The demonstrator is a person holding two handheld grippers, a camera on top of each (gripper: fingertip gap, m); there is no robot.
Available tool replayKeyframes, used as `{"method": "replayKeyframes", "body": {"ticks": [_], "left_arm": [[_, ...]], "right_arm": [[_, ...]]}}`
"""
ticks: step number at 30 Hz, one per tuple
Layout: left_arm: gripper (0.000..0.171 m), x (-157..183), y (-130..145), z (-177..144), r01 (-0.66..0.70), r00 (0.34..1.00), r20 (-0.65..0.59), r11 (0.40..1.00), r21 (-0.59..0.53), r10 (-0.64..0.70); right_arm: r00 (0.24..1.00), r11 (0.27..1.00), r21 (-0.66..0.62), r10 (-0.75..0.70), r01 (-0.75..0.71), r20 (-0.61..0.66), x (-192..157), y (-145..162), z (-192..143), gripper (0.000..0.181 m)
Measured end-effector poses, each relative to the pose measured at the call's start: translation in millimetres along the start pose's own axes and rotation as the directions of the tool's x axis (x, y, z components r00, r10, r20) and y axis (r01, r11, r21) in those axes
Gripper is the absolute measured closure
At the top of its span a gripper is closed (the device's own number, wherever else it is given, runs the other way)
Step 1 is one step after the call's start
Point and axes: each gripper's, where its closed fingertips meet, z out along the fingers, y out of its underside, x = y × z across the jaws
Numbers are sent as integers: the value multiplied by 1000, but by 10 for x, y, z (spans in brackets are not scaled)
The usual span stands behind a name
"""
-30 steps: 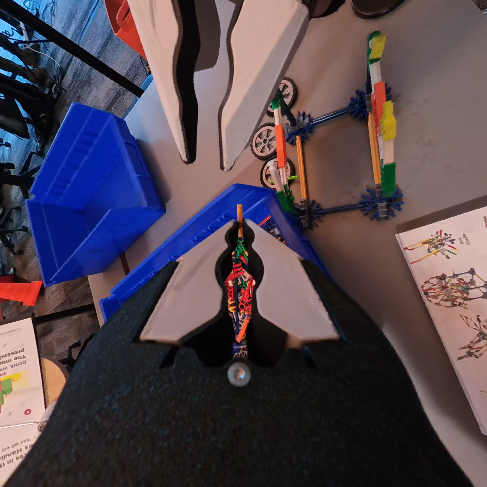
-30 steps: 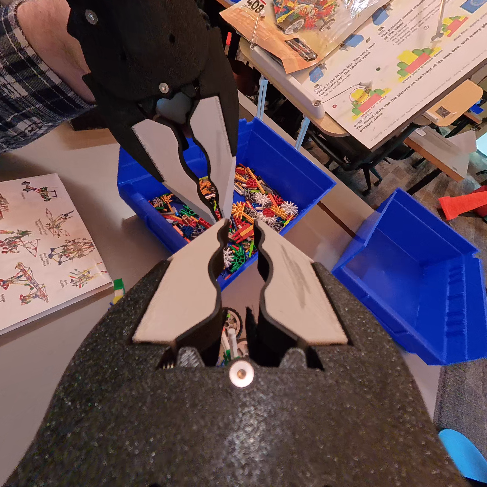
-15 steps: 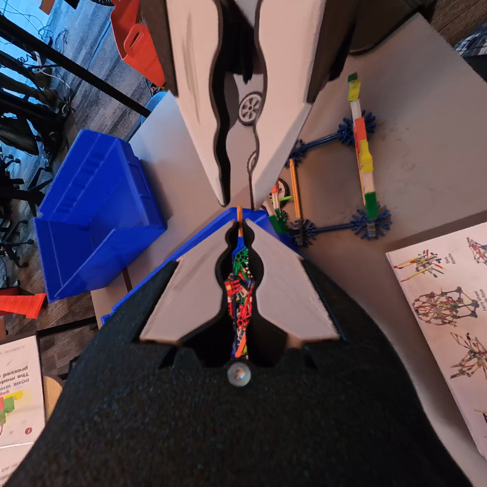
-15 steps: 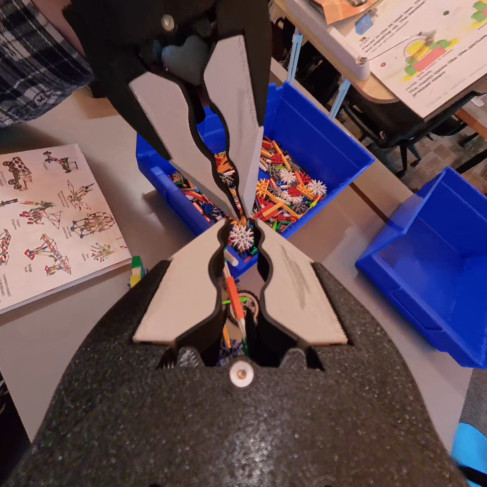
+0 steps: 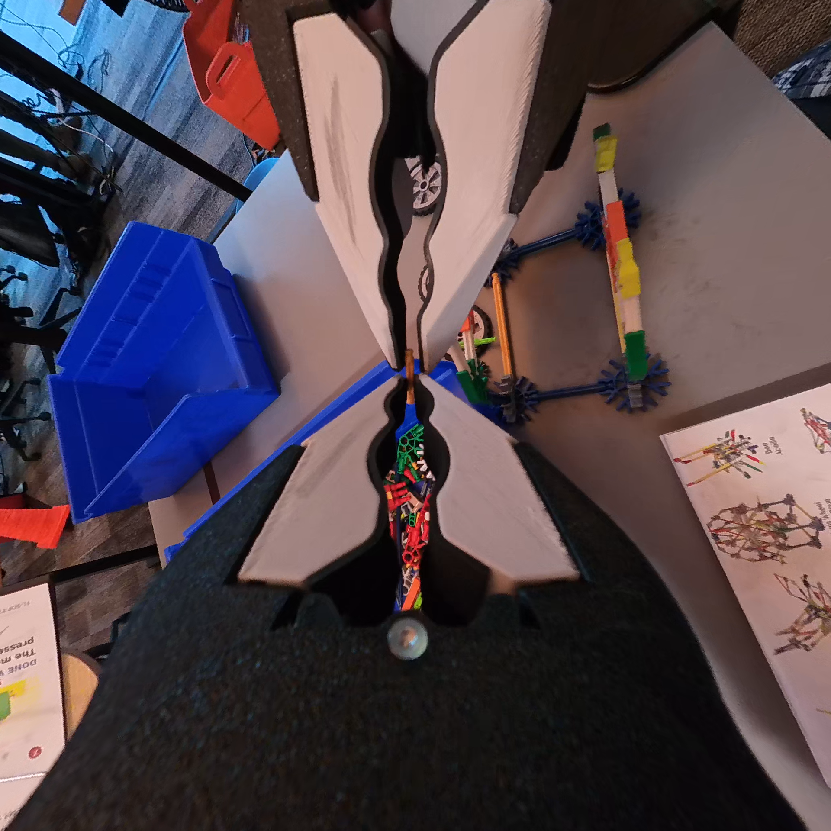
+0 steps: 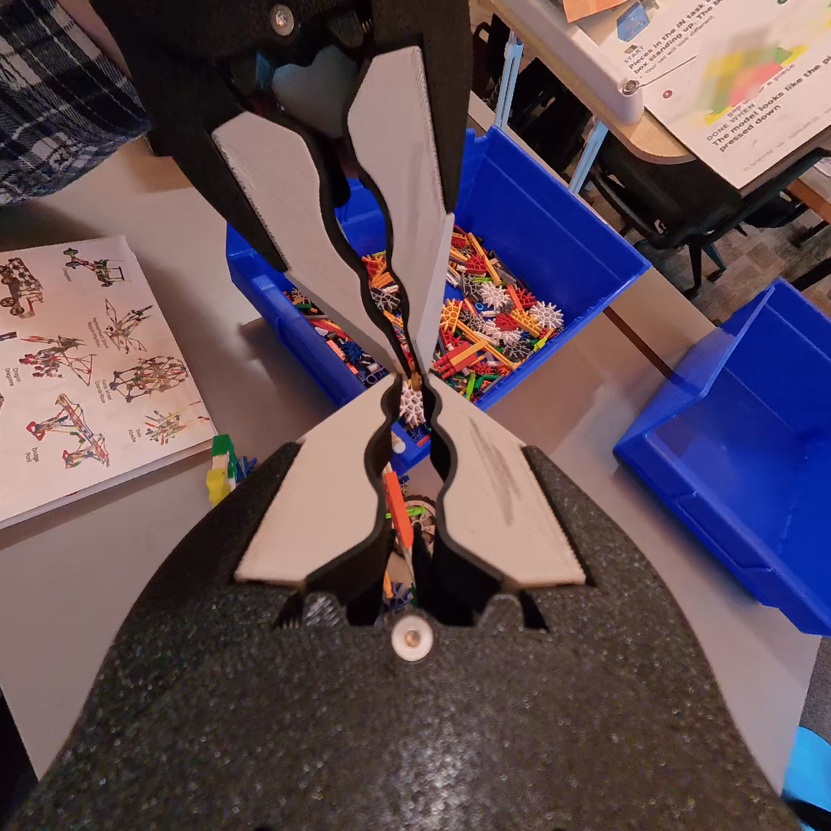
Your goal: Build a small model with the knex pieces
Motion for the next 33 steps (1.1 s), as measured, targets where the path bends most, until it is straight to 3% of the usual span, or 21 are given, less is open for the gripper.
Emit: {"method": "replayKeyframes", "body": {"ticks": [17, 25, 33], "left_arm": [[170, 48, -46, 25, 8, 1000, -24, 1000, 10, -7], [150, -35, -75, -164, 58, 998, 26, 997, 46, -60], [144, 361, -164, -174, 74, 996, -47, 996, 56, -71]], "right_arm": [[1000, 1000, -3, -24, 24, -2, -6, 56, -41, 179], [998, 998, 42, 33, -35, 44, 22, 8, -330, 179], [982, 998, 27, 53, -59, 179, -208, 65, -664, 179]]}}
